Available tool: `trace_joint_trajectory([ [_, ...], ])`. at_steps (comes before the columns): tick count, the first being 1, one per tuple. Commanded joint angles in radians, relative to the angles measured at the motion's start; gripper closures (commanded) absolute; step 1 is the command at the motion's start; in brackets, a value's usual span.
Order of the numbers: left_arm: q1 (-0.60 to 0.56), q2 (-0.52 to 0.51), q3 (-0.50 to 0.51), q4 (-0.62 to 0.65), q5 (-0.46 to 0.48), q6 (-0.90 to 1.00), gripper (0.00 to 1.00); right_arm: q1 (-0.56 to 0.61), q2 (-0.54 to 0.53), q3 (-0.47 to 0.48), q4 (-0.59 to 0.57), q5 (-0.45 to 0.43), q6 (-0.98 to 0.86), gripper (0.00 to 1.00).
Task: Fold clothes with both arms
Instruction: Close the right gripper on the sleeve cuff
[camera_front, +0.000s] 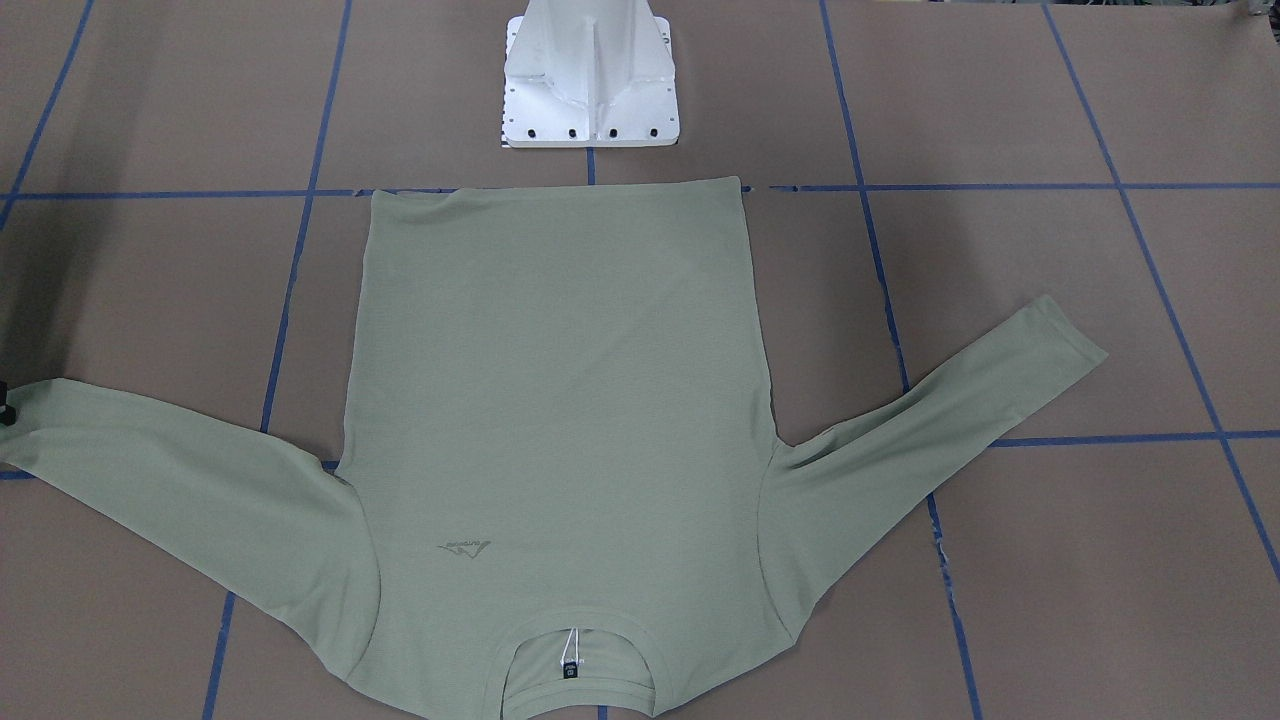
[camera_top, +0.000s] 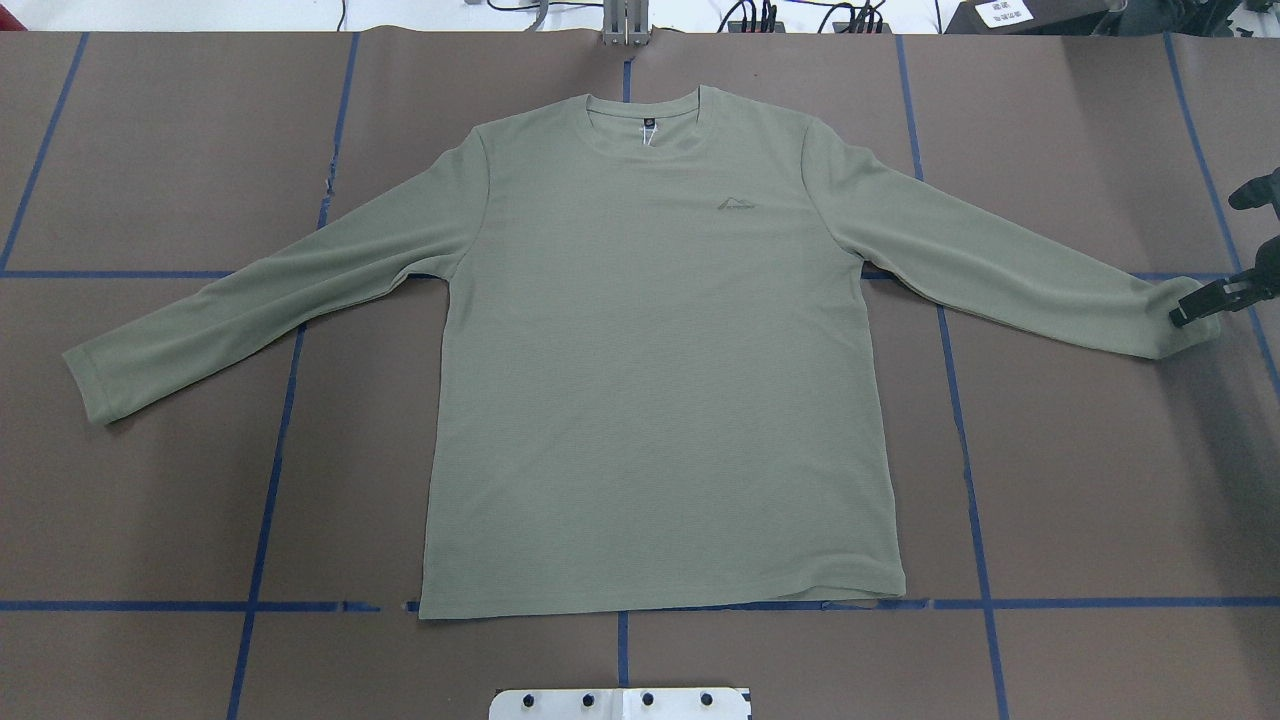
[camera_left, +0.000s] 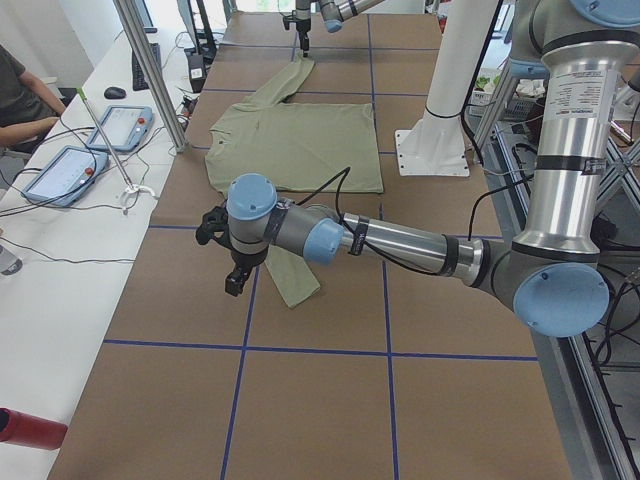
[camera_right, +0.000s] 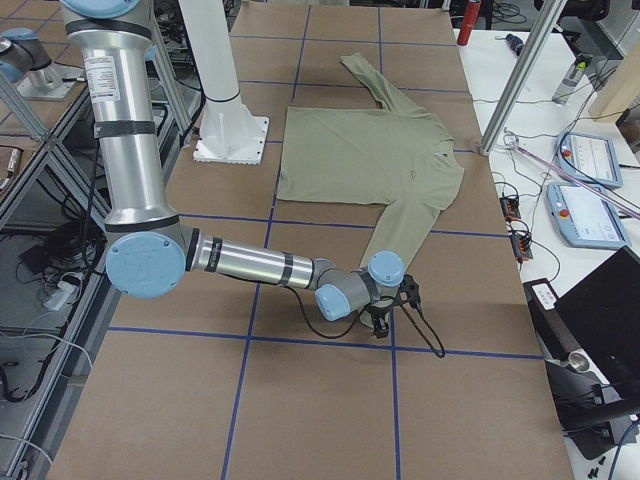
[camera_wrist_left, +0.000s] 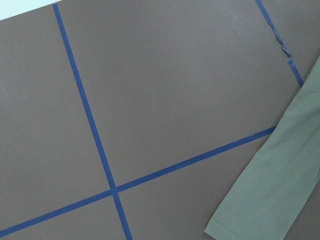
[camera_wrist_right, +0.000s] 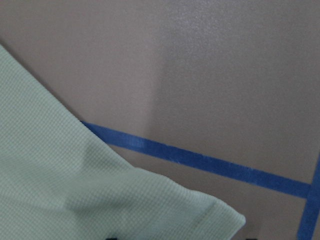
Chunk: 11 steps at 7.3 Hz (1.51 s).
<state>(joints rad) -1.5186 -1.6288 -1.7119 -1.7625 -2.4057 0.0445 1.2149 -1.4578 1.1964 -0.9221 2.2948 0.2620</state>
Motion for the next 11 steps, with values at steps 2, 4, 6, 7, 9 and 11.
trace_joint_trajectory([
  [2, 0.000, -0.002, 0.000, 0.000, -0.001, 0.000, 0.00, 0.000, -0.007, -0.001, -0.003, 0.002, -0.001, 0.10],
  [4, 0.000, -0.005, 0.001, 0.000, 0.000, 0.000, 0.00, 0.000, -0.007, 0.002, -0.004, 0.005, 0.000, 0.24],
  [6, 0.000, -0.003, 0.001, 0.002, 0.000, 0.000, 0.00, 0.000, -0.004, 0.012, -0.011, 0.029, 0.002, 0.48],
  [7, 0.000, -0.003, 0.001, 0.002, 0.000, 0.000, 0.00, 0.002, -0.003, 0.014, -0.011, 0.040, 0.002, 0.60],
  [9, 0.000, -0.005, 0.001, 0.002, 0.000, -0.002, 0.00, 0.003, 0.001, 0.017, -0.011, 0.071, 0.003, 0.71],
  [11, 0.000, -0.005, 0.001, 0.002, 0.000, -0.017, 0.00, 0.009, -0.003, 0.022, -0.009, 0.072, 0.003, 0.84],
])
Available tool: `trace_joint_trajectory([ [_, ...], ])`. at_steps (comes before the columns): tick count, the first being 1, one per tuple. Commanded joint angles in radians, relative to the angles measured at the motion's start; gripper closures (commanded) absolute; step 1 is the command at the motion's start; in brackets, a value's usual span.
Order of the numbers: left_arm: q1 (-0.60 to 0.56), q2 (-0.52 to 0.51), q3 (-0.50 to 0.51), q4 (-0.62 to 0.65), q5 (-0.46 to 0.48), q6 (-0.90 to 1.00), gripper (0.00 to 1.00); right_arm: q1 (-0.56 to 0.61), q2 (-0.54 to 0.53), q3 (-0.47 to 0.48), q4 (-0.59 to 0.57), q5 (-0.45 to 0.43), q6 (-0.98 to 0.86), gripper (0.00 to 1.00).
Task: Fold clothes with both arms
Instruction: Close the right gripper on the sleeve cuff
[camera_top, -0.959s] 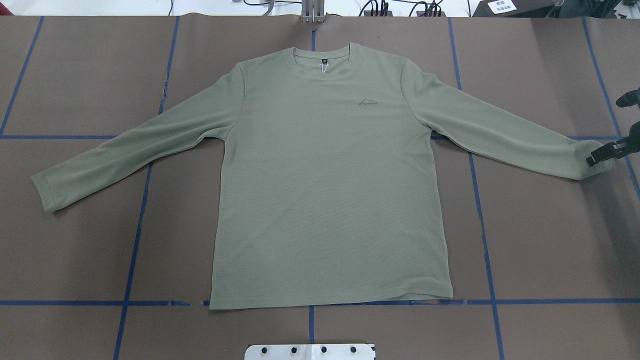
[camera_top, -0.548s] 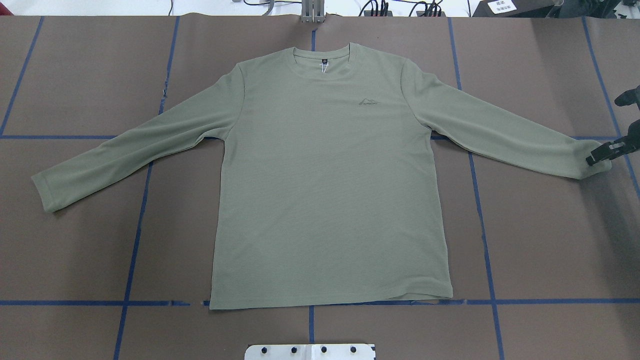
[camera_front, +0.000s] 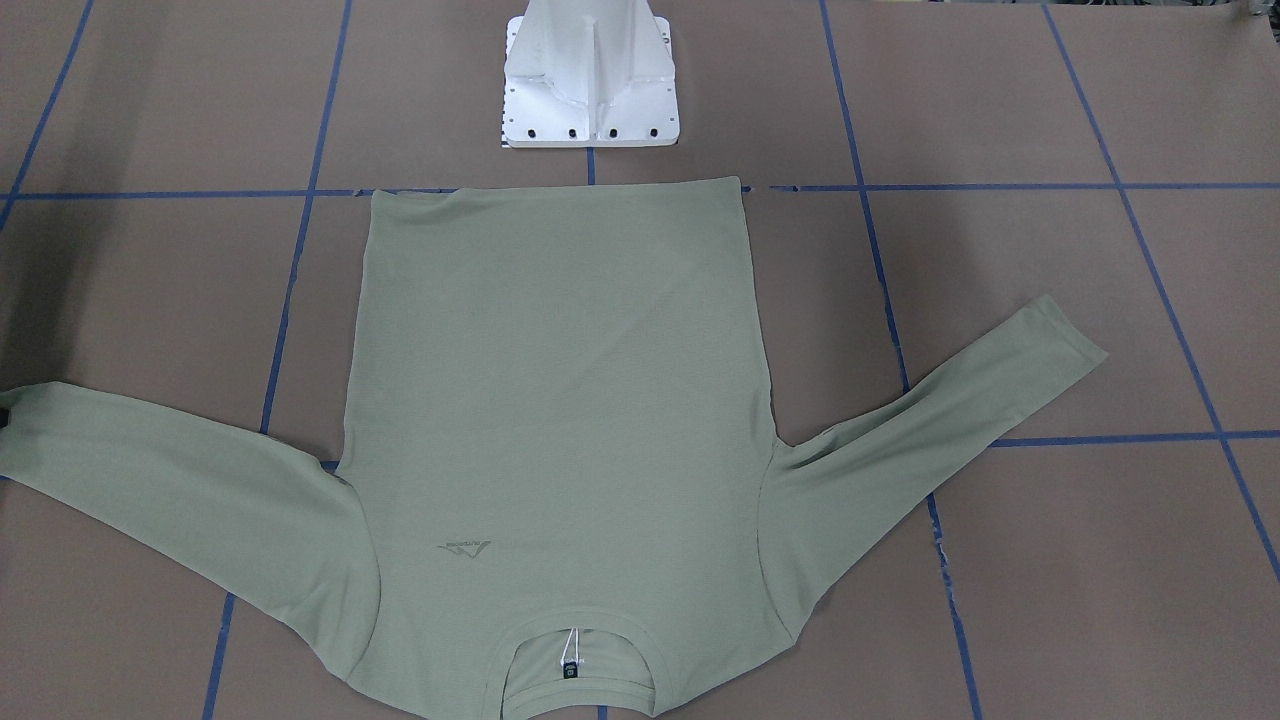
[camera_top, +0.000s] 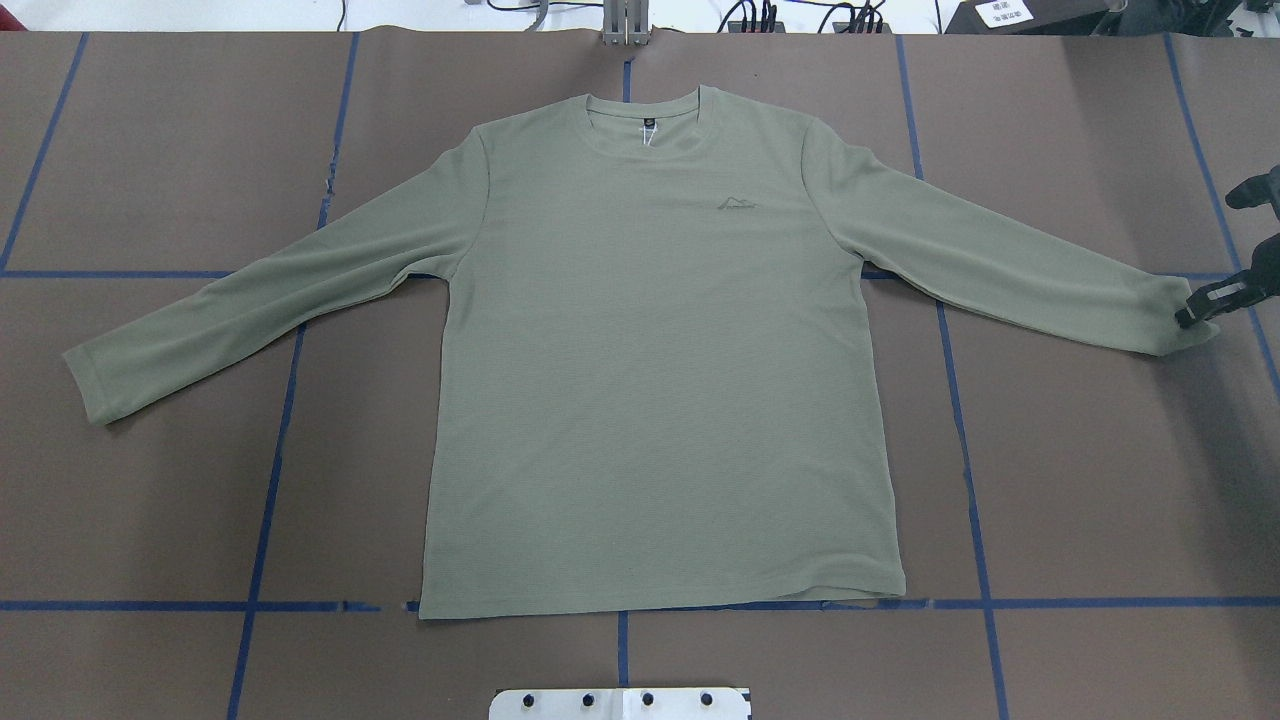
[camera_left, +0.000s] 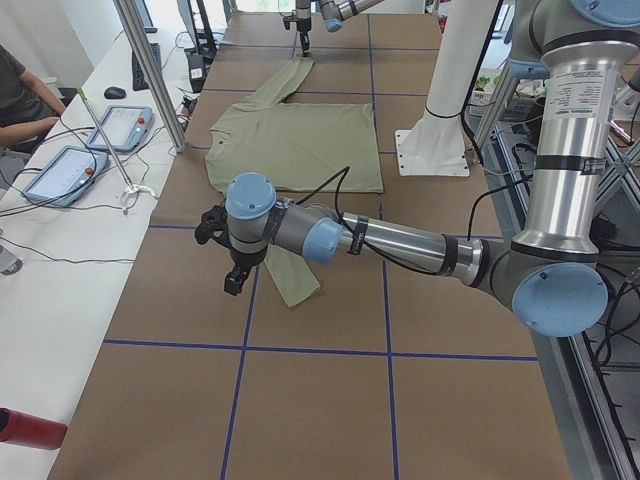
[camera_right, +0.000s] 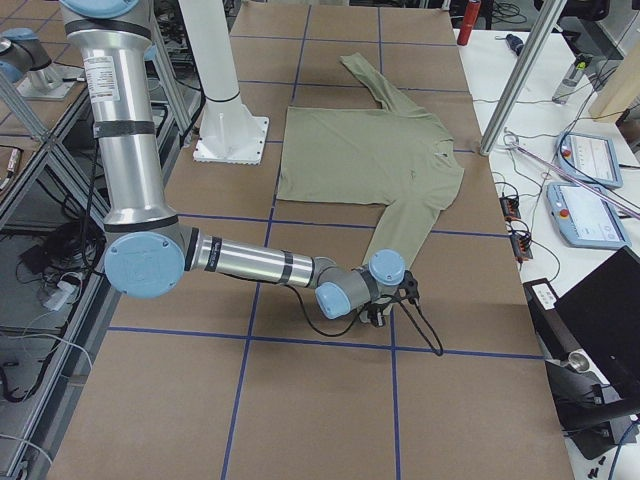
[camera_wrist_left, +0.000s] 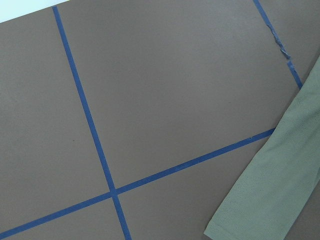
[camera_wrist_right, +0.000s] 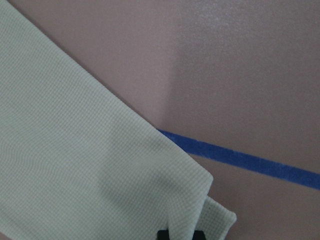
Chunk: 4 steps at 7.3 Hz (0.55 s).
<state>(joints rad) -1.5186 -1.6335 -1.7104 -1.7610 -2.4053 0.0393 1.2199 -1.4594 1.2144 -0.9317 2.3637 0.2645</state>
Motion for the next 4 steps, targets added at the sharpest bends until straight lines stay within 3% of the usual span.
trace_joint_trajectory([
  [1, 0.000, -0.003, -0.002, -0.002, -0.002, -0.036, 0.00, 0.007, -0.001, 0.017, -0.001, 0.006, 0.018, 1.00],
  [4, 0.000, -0.006, -0.002, 0.000, 0.000, -0.038, 0.00, 0.067, -0.015, 0.106, -0.001, 0.073, 0.039, 1.00],
])
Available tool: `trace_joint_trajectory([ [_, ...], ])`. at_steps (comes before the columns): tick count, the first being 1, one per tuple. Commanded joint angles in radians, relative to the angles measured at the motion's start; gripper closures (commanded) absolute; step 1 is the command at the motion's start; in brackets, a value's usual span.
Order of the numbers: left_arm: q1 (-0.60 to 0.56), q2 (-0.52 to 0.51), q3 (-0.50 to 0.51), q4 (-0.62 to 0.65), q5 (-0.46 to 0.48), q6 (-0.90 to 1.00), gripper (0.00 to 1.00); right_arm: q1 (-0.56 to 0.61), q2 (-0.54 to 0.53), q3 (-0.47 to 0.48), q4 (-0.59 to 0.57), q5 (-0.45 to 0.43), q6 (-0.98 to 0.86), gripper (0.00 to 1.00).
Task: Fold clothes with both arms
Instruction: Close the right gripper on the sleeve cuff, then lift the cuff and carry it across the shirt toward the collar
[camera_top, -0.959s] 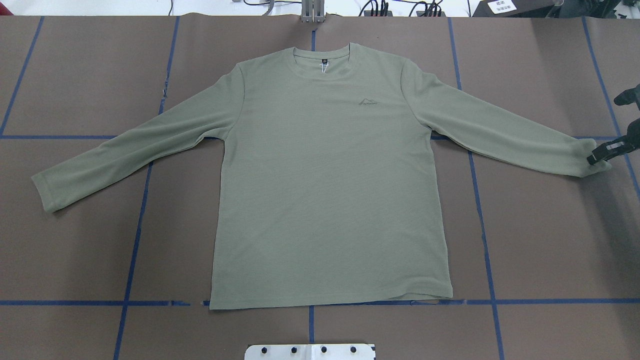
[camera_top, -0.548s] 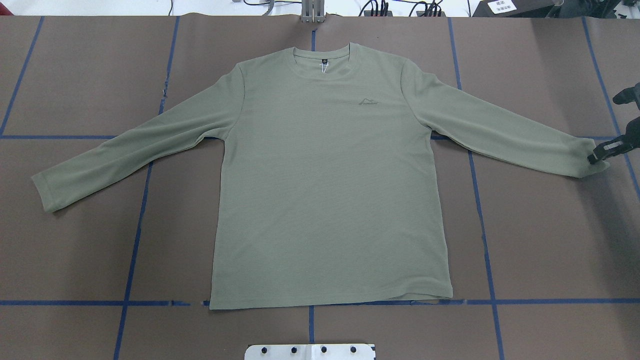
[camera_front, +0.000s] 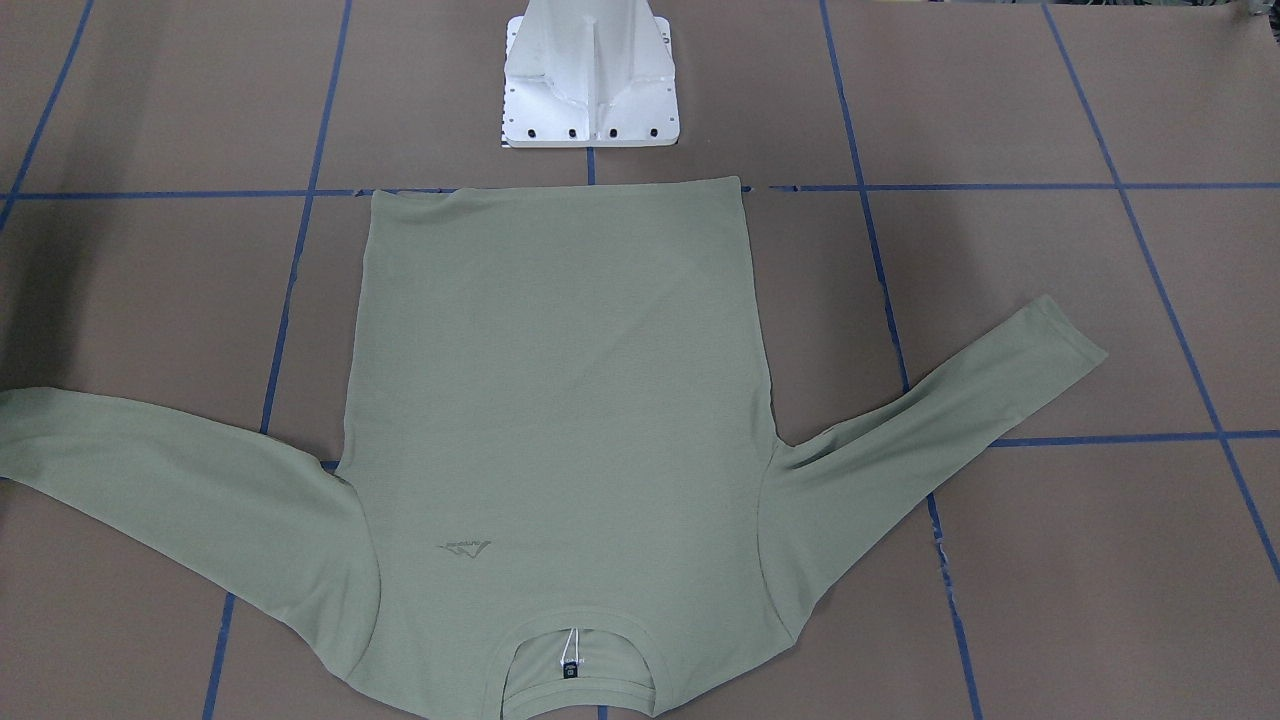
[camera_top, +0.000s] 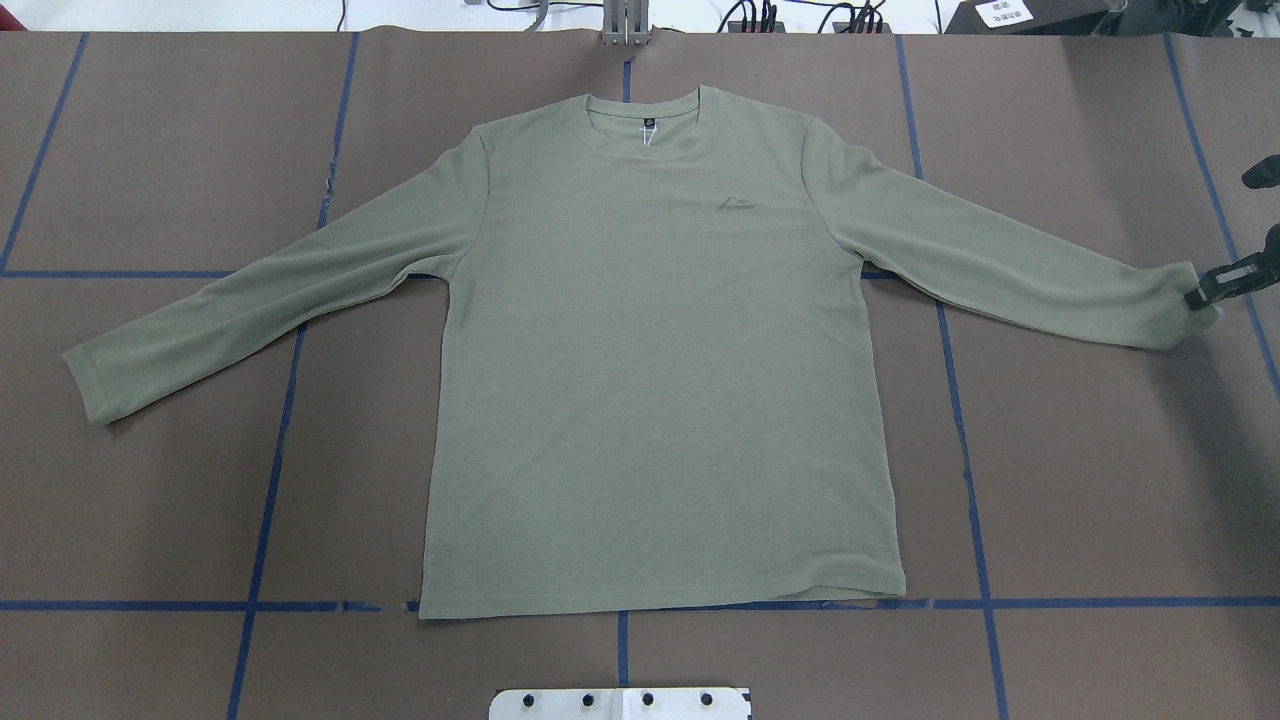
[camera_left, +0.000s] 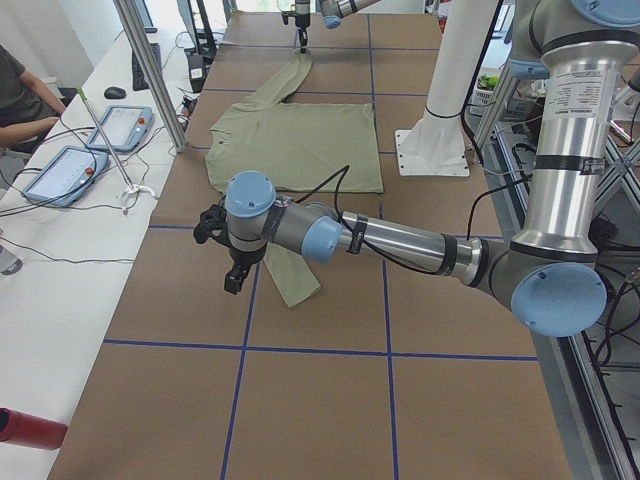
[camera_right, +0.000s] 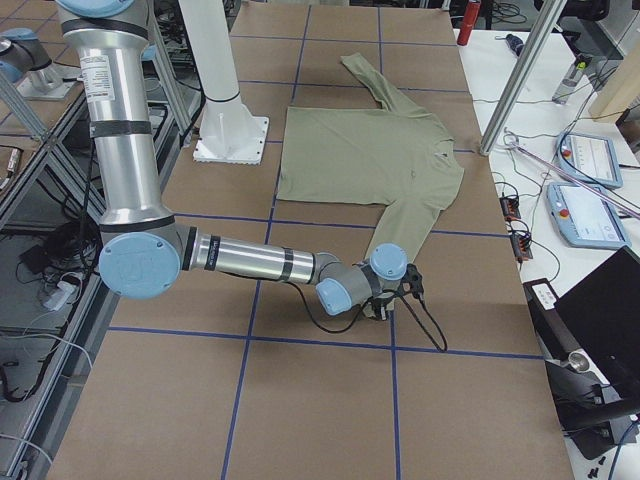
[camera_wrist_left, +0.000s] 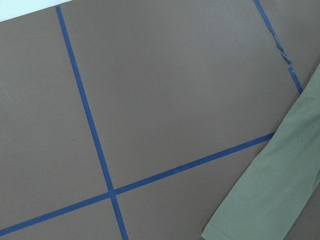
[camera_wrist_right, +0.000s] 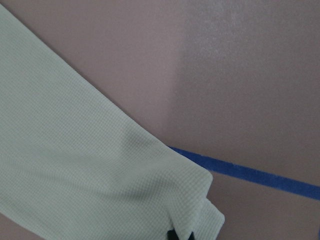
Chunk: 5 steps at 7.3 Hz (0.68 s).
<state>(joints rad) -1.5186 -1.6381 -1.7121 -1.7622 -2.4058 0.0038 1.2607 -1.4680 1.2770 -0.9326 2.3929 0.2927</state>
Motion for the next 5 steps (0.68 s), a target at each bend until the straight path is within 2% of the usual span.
trace_joint_trajectory([
  [1, 0.000, -0.002, 0.000, 0.000, 0.001, -0.001, 0.00, 0.028, 0.000, 0.109, 0.000, 0.060, 0.105, 1.00],
  [3, 0.000, -0.005, 0.000, 0.000, 0.001, 0.001, 0.00, -0.029, 0.064, 0.227, -0.038, 0.078, 0.254, 1.00],
  [5, -0.003, -0.006, -0.006, 0.000, 0.001, 0.001, 0.00, -0.093, 0.304, 0.272, -0.237, 0.077, 0.398, 1.00],
])
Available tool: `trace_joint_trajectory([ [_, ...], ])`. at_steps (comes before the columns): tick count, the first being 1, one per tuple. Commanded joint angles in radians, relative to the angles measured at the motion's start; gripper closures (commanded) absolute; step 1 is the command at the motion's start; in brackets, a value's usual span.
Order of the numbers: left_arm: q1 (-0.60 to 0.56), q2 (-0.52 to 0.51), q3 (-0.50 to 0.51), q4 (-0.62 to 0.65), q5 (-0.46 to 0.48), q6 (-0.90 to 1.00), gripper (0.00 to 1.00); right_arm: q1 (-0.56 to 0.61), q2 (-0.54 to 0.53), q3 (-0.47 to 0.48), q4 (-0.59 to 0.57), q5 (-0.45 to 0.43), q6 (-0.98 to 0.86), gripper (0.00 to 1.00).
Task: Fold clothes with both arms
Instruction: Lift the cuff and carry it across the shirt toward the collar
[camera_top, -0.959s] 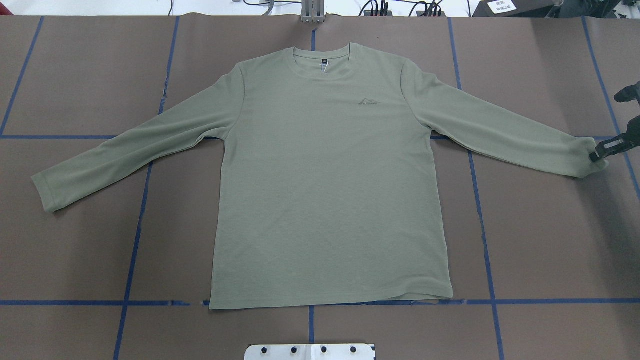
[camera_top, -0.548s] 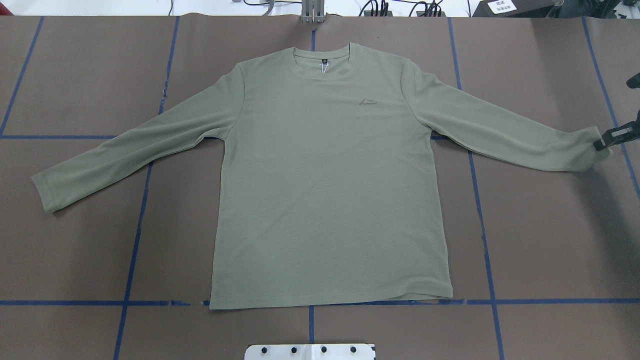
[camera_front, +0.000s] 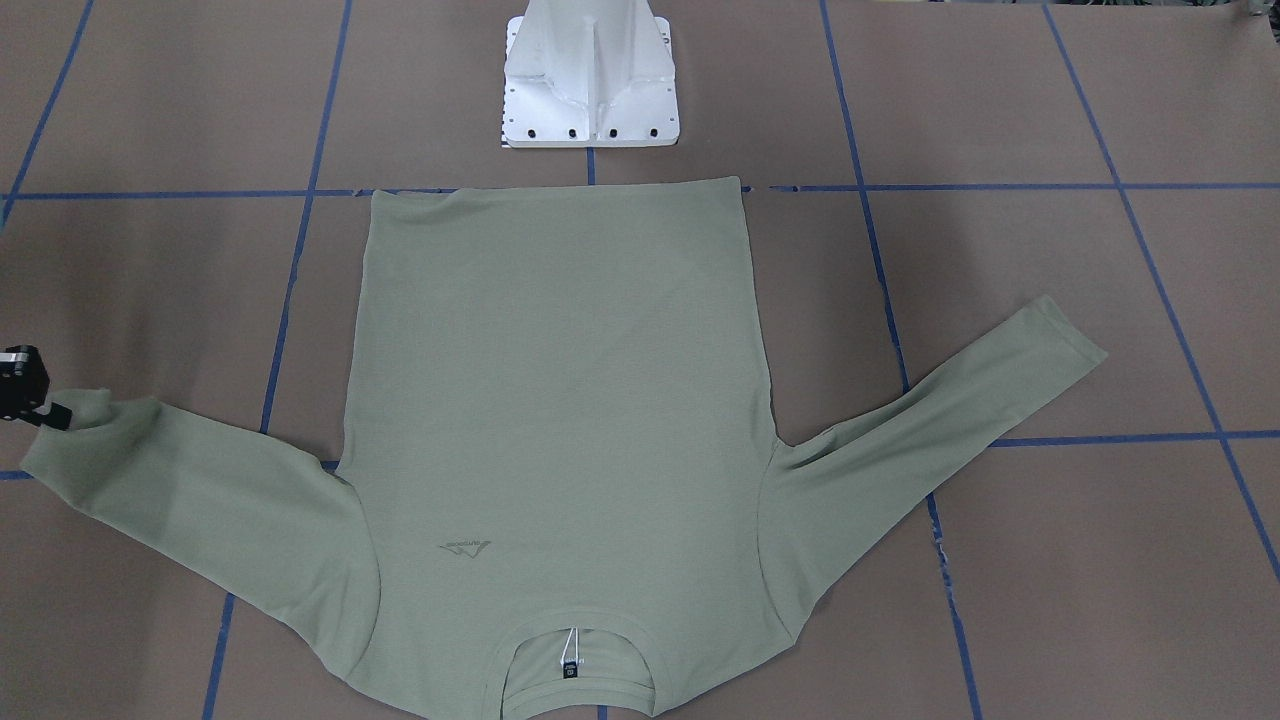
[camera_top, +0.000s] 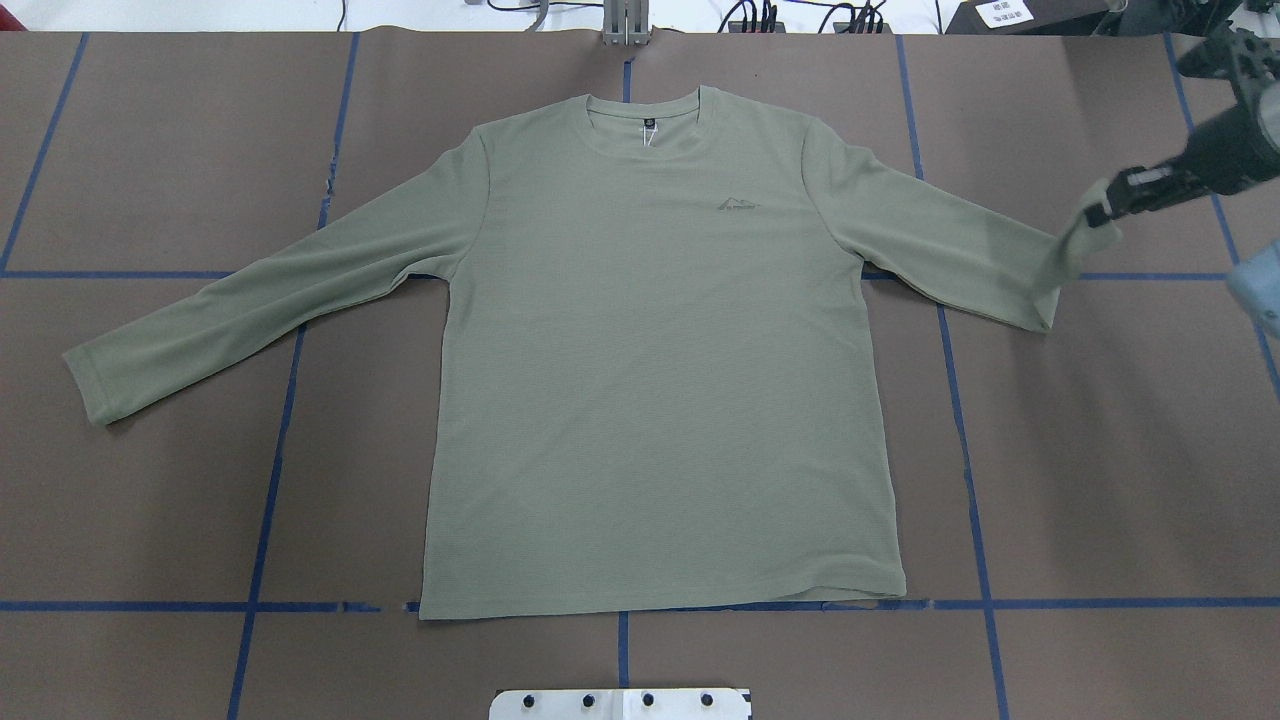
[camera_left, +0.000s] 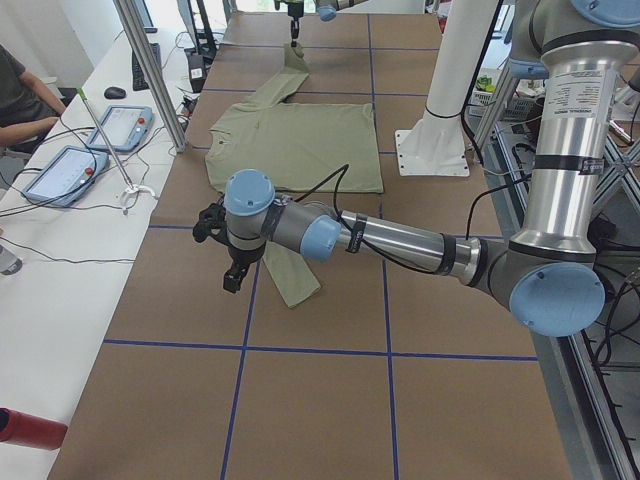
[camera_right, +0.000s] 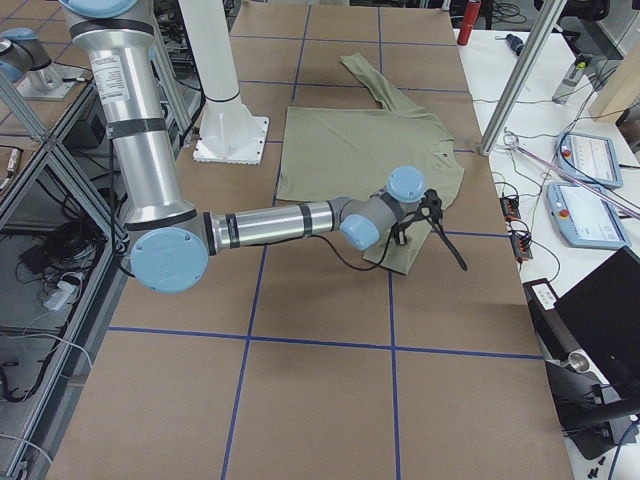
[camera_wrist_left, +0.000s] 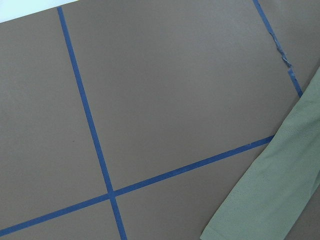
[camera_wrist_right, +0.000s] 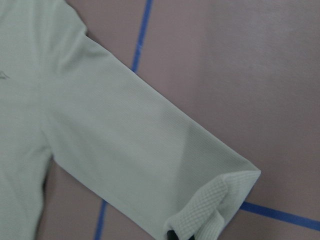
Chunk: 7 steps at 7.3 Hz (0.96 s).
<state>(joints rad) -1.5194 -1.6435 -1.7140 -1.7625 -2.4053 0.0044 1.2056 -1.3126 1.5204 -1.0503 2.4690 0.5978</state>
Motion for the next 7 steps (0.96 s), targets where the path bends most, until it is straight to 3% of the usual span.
trace_joint_trajectory([
  [1, -0.005, -0.001, -0.006, 0.000, 0.000, 0.002, 0.00, -0.061, 0.258, 0.029, -0.198, -0.010, 0.124, 1.00],
  [4, -0.005, -0.001, -0.009, 0.000, 0.003, 0.000, 0.00, -0.187, 0.479, -0.003, -0.223, -0.091, 0.262, 1.00],
  [6, -0.005, 0.001, -0.006, 0.001, 0.005, 0.000, 0.00, -0.294, 0.621, -0.072, -0.226, -0.200, 0.266, 1.00],
  [7, -0.005, 0.002, -0.007, 0.001, 0.005, -0.001, 0.00, -0.369, 0.660, -0.100, -0.226, -0.294, 0.267, 1.00],
])
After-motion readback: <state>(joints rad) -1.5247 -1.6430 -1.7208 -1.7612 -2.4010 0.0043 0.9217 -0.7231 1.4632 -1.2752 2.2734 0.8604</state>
